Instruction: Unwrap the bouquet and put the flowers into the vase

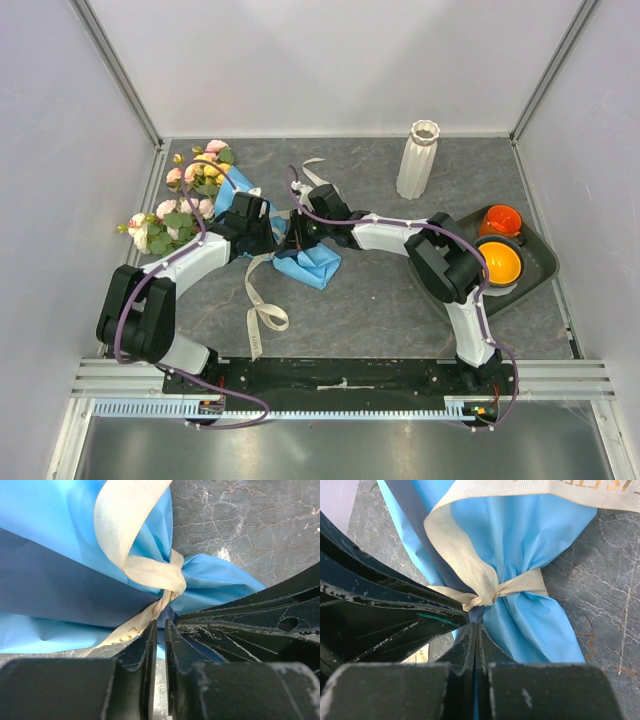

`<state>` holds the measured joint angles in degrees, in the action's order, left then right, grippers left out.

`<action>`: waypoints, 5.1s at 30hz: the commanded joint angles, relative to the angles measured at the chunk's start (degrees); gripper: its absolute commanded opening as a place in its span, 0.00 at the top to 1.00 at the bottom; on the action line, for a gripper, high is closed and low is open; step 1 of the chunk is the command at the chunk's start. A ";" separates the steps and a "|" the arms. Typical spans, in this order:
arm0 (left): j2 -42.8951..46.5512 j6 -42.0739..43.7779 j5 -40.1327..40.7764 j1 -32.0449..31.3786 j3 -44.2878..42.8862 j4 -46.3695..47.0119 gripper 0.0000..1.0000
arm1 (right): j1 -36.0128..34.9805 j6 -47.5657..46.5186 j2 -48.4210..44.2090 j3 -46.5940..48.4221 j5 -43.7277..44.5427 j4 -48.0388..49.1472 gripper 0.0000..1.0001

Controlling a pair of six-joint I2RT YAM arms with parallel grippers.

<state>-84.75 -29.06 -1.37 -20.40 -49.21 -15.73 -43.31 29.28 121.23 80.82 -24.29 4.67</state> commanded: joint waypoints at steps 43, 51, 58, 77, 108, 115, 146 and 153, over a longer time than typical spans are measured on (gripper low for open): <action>0.28 1.37 17.01 -5.79 -7.66 -8.79 0.98 | 0.33 1.84 0.94 -1.19 -2.42 3.51 1.00; 10.39 1.11 14.37 -5.79 -5.63 -9.32 0.98 | 0.33 2.36 1.64 -1.01 -1.99 3.51 1.00; 9.80 4.45 8.50 -5.53 -7.91 -10.90 0.80 | 0.33 2.01 0.59 -1.01 -1.81 2.98 1.00; -3.93 6.82 9.80 -5.61 -9.15 -8.18 0.72 | 0.33 2.98 0.85 -1.28 -3.48 3.86 1.00; -7.27 6.03 14.99 -5.96 -9.85 -7.39 0.68 | 0.33 3.33 2.61 -0.92 -4.45 4.74 1.00; -9.12 5.94 12.53 -5.96 -10.29 -6.60 0.79 | 0.33 3.50 2.70 -0.92 -4.53 4.83 1.00; 25.83 5.58 15.51 -6.75 -18.37 -15.30 0.98 | 0.42 3.51 2.70 -0.05 -3.48 4.12 1.00; 37.36 13.23 17.10 -6.75 -33.63 -13.55 0.98 | 0.42 2.80 2.34 1.62 -3.22 2.63 0.98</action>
<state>-53.58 -22.33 13.15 -26.87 -72.66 -33.28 -42.89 32.82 123.09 80.01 -27.79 8.40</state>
